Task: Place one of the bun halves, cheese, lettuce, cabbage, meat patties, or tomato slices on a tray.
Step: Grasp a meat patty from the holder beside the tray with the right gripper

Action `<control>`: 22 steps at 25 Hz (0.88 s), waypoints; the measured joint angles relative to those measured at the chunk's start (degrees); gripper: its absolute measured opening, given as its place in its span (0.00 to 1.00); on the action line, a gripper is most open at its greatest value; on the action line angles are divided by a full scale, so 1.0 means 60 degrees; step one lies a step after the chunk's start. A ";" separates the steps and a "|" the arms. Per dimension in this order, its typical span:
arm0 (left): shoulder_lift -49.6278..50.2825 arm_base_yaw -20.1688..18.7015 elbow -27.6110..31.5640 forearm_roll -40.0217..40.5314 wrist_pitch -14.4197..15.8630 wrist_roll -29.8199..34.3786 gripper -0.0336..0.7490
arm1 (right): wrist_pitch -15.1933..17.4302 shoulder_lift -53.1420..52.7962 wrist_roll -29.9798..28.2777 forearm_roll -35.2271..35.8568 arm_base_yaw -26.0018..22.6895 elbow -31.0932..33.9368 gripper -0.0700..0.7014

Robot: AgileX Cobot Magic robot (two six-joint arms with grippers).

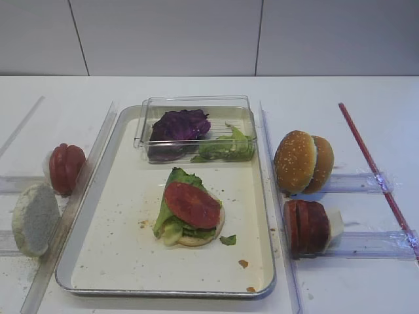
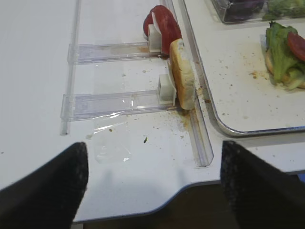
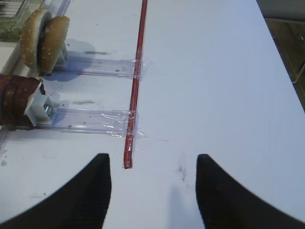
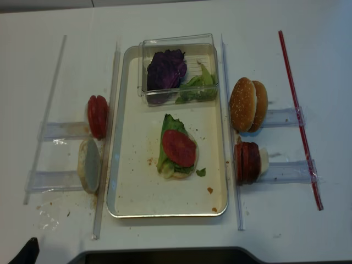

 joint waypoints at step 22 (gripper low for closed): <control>0.0000 0.0000 0.0000 0.0000 0.0000 0.0000 0.73 | 0.0101 0.1328 0.0151 0.0000 0.0000 -0.0494 0.64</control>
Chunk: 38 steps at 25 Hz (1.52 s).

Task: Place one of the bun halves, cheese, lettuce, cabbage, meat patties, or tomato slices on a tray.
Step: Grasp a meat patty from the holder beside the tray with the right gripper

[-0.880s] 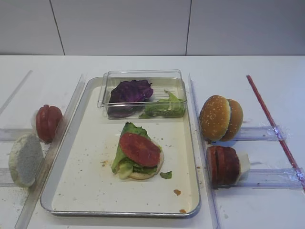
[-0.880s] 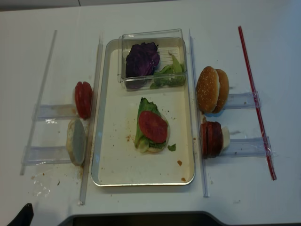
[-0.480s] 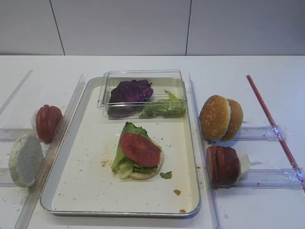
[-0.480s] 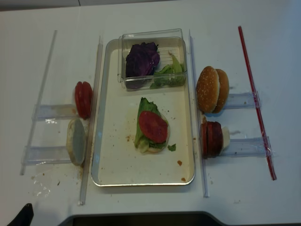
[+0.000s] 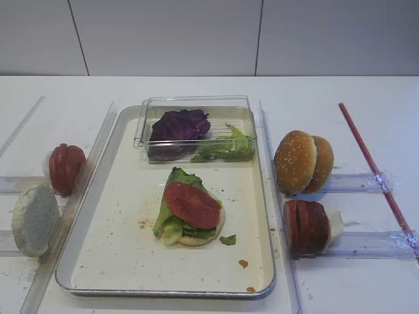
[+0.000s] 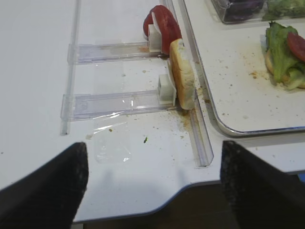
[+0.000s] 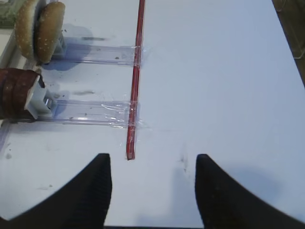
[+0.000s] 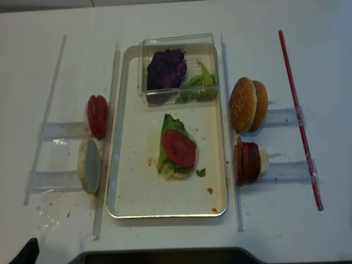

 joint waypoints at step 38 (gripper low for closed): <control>0.0000 0.0000 0.0000 0.0000 0.0000 0.0000 0.73 | 0.0895 0.7639 0.0697 0.2823 0.0558 -0.2845 0.62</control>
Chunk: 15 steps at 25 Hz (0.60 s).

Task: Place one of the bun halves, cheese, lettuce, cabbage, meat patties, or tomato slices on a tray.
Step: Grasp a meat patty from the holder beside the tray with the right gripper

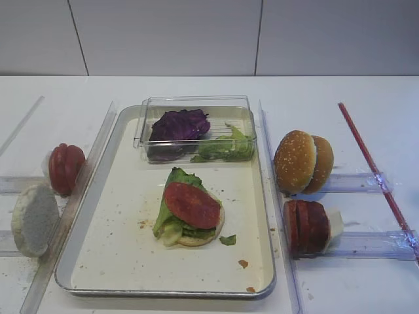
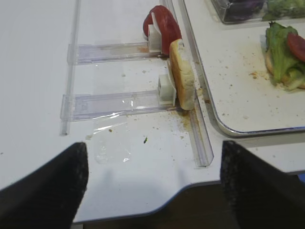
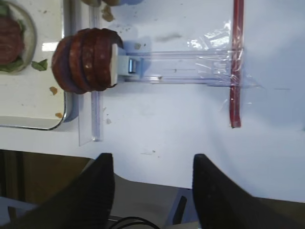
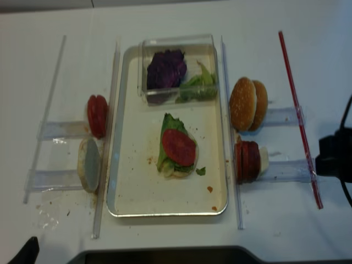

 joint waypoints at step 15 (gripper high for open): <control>0.0000 0.0000 0.0000 0.0000 0.0000 0.0000 0.73 | -0.0023 0.2145 0.3466 -0.1495 0.4255 -0.1313 0.62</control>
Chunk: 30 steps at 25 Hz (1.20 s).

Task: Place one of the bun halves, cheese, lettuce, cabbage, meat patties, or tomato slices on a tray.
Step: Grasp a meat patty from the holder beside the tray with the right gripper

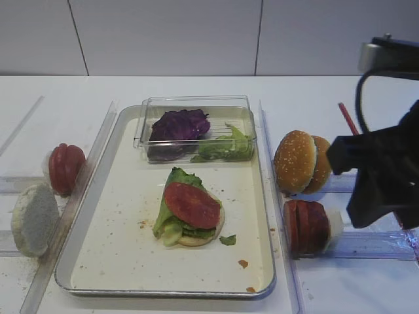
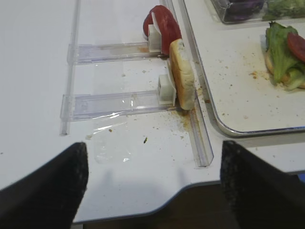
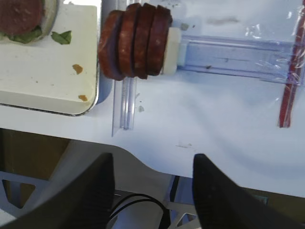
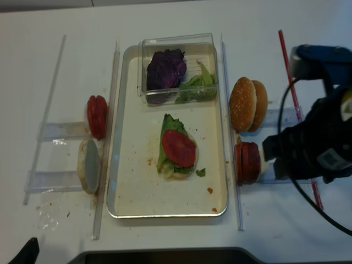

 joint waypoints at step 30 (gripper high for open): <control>0.0000 0.0000 0.0000 0.0000 0.0000 0.0000 0.73 | -0.1627 0.3542 0.1008 -0.0283 0.1174 -0.1338 0.61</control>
